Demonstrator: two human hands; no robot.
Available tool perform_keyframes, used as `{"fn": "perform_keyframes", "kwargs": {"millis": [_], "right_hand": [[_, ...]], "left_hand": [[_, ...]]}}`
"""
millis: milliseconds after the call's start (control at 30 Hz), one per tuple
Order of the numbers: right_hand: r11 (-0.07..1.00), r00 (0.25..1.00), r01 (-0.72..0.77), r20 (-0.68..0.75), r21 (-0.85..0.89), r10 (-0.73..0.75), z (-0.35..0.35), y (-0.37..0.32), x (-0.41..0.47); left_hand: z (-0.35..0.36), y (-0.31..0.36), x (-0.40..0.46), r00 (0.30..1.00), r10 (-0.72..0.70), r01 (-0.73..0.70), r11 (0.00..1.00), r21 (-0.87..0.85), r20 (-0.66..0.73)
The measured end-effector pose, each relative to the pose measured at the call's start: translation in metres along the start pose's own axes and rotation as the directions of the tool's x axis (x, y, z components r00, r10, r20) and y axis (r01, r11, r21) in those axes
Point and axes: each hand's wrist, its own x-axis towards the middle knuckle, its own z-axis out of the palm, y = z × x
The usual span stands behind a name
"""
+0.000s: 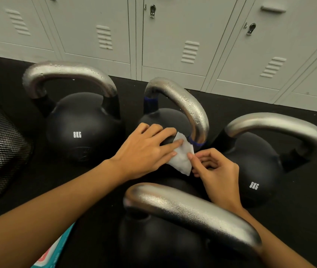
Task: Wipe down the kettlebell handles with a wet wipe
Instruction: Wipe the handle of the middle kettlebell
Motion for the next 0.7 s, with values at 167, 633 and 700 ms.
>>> {"fn": "perform_keyframes", "kwargs": {"millis": [167,633,700], "right_hand": [[0.999,1.0,-0.018,0.018,0.049,0.017,0.004,-0.004,-0.001],[0.983,0.997,0.038,0.063,0.177,-0.05,-0.016,-0.016,0.01],[0.982,0.995,0.037,0.083,0.184,-0.053,-0.013,-0.018,0.012]], "left_hand": [[0.003,0.002,0.011,0.993,-0.105,0.11,0.986,-0.126,0.049],[0.006,0.013,-0.002,0.999,-0.018,0.015,0.998,-0.056,-0.047],[0.004,0.014,0.0,1.0,0.0,0.0,1.0,-0.009,-0.006]]}}
